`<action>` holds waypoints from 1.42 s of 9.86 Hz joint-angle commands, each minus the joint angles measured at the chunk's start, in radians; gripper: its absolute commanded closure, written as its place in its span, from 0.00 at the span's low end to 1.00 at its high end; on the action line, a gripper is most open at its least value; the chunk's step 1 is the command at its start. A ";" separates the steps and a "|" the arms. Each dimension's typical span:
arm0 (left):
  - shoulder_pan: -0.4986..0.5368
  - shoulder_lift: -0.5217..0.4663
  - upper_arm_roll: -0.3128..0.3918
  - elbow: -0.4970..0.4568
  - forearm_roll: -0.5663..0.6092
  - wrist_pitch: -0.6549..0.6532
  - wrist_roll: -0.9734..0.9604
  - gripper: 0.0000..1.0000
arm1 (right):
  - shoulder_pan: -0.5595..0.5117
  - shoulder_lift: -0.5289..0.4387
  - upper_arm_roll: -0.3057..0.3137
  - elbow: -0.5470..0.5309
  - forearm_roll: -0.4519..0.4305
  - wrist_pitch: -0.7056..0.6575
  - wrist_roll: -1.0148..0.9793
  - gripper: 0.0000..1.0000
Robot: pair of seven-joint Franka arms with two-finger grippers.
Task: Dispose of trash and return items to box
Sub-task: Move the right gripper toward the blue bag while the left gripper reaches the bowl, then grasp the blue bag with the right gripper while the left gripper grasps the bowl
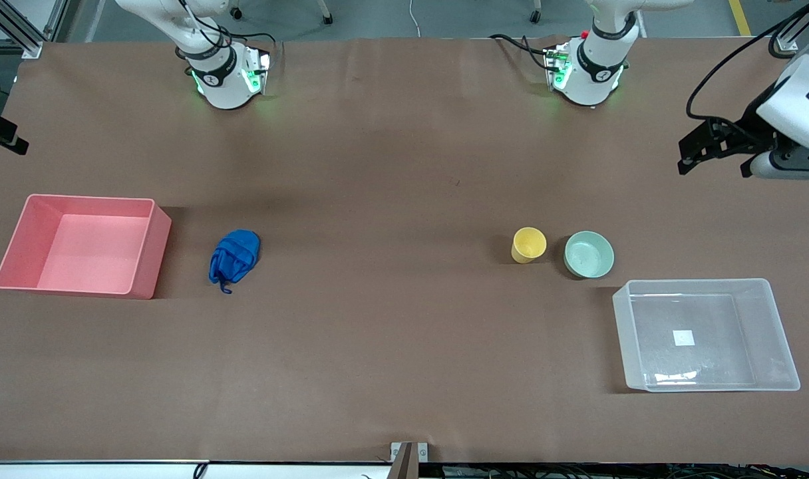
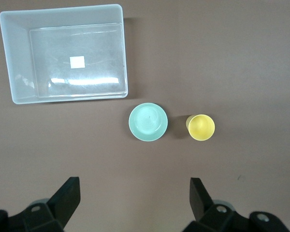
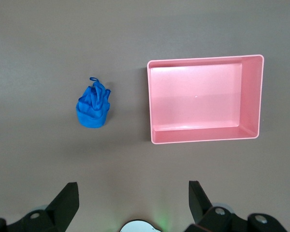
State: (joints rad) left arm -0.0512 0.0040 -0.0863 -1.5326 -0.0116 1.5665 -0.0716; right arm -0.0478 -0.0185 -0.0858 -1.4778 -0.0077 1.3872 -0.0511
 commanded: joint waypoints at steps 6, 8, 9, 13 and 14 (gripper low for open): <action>0.023 0.124 -0.003 -0.418 0.002 0.493 0.013 0.01 | 0.132 0.139 0.032 -0.500 0.008 0.650 0.046 0.00; 0.036 0.223 -0.006 -0.443 0.002 0.581 0.016 0.03 | 0.149 0.211 0.067 -0.609 0.005 0.858 0.117 0.00; 0.036 0.255 -0.007 -0.477 0.002 0.655 0.015 0.03 | 0.167 0.244 0.074 -0.645 0.003 0.948 0.138 0.00; 0.039 0.359 -0.007 -0.561 0.009 0.795 0.016 0.05 | 0.192 0.370 0.074 -0.754 -0.011 1.242 0.140 0.00; 0.040 0.375 -0.007 -0.593 0.009 0.850 0.016 0.05 | 0.189 0.385 0.074 -0.756 -0.011 1.244 0.140 0.00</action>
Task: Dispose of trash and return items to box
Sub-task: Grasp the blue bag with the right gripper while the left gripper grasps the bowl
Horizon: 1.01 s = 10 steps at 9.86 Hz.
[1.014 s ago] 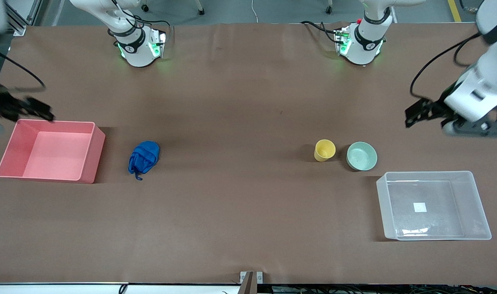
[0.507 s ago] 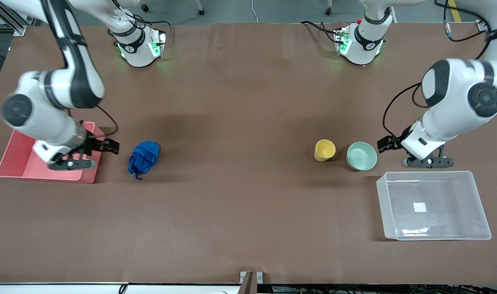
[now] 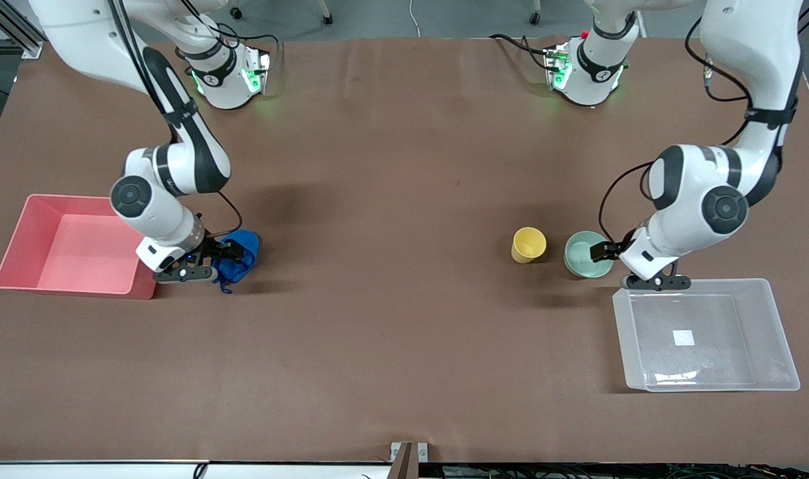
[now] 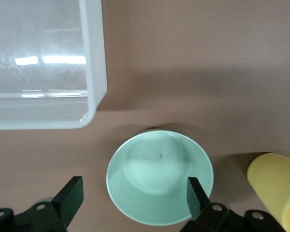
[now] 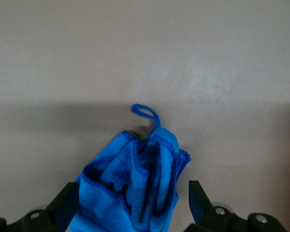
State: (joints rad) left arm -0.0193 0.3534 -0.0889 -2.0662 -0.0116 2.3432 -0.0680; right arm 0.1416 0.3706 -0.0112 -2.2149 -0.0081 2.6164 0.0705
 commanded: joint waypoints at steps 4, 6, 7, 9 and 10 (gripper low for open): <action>0.033 0.099 -0.005 -0.063 0.018 0.122 0.025 0.21 | 0.006 0.036 -0.001 -0.042 -0.010 0.073 0.020 0.45; 0.041 0.114 -0.005 -0.061 0.016 0.137 0.046 0.28 | 0.003 0.037 0.000 -0.037 -0.009 0.063 0.063 0.93; 0.039 0.116 -0.006 -0.061 0.016 0.143 0.046 0.41 | 0.007 0.037 0.000 -0.032 -0.009 0.060 0.108 1.00; 0.038 0.116 -0.006 -0.061 0.016 0.145 0.046 0.89 | 0.003 0.007 0.011 0.000 -0.009 -0.029 0.120 0.99; 0.038 0.115 -0.006 -0.061 0.016 0.143 0.046 0.91 | -0.002 -0.060 0.011 0.024 -0.006 -0.149 0.123 1.00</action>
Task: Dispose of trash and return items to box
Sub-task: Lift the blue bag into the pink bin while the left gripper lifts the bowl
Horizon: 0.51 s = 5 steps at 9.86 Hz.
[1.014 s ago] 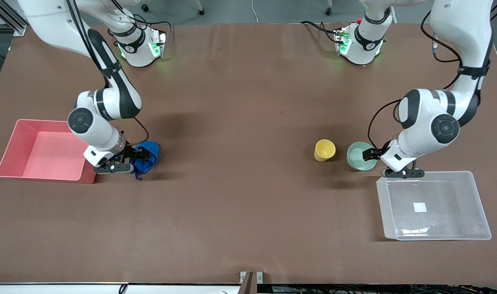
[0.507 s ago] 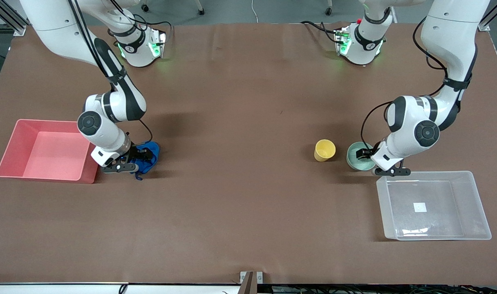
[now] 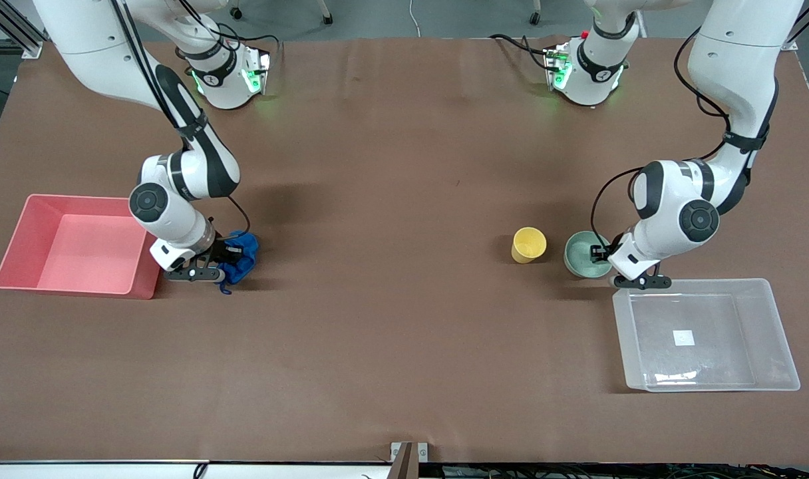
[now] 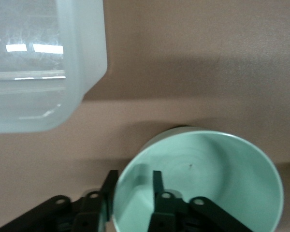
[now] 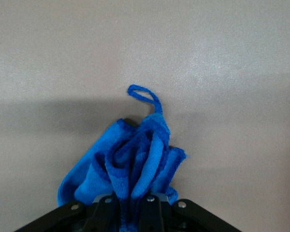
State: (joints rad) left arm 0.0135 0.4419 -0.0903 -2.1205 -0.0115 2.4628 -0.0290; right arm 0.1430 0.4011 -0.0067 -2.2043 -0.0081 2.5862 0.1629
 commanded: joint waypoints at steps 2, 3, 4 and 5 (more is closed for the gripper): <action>0.005 0.026 -0.006 -0.006 0.016 0.024 0.008 0.92 | -0.055 -0.215 0.008 0.110 0.002 -0.364 0.017 1.00; 0.003 0.024 -0.006 -0.006 0.016 0.024 0.008 0.97 | -0.091 -0.272 0.010 0.170 0.002 -0.500 -0.020 0.99; 0.003 0.020 -0.009 -0.006 0.018 0.024 0.009 0.99 | -0.129 -0.307 -0.001 0.211 0.002 -0.591 -0.110 1.00; 0.003 0.008 -0.009 -0.001 0.016 0.012 0.012 0.99 | -0.128 -0.323 -0.086 0.218 0.000 -0.622 -0.228 0.99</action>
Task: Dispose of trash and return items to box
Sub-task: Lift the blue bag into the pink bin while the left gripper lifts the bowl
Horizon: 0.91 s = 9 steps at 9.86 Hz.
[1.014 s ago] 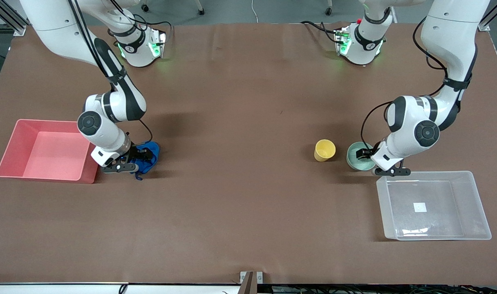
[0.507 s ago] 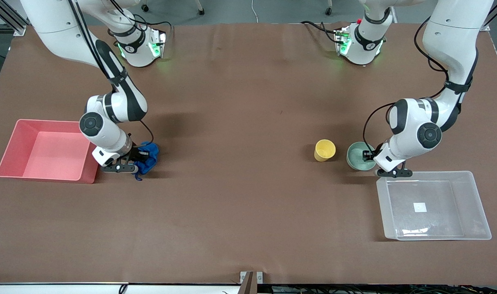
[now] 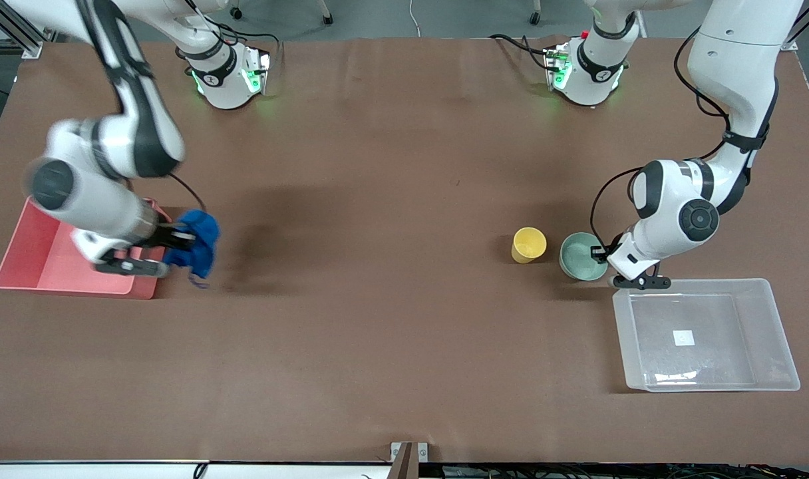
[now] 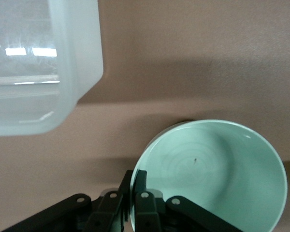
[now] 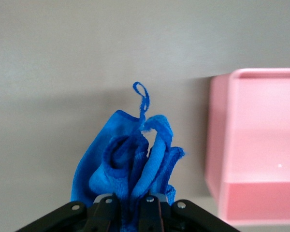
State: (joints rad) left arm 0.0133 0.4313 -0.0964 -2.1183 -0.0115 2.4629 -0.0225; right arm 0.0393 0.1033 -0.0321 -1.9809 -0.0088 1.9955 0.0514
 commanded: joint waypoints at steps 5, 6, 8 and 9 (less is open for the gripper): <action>0.007 -0.075 -0.003 0.263 0.016 -0.321 0.036 0.99 | -0.051 0.082 -0.342 -0.143 -0.017 0.301 -0.553 0.99; 0.013 -0.066 -0.003 0.353 0.015 -0.385 0.050 0.99 | -0.061 0.116 -0.344 -0.191 -0.016 0.392 -0.564 0.98; 0.045 -0.025 0.000 0.495 0.018 -0.435 0.059 1.00 | -0.065 0.186 -0.344 -0.246 -0.016 0.538 -0.562 0.97; 0.066 0.018 0.000 0.571 0.019 -0.444 0.103 1.00 | -0.067 0.215 -0.344 -0.248 -0.016 0.569 -0.562 0.95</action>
State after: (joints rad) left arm 0.0515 0.3425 -0.0931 -1.6618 -0.0112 2.0471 0.0376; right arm -0.0198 0.3020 -0.3792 -2.2159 -0.0151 2.5258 -0.5012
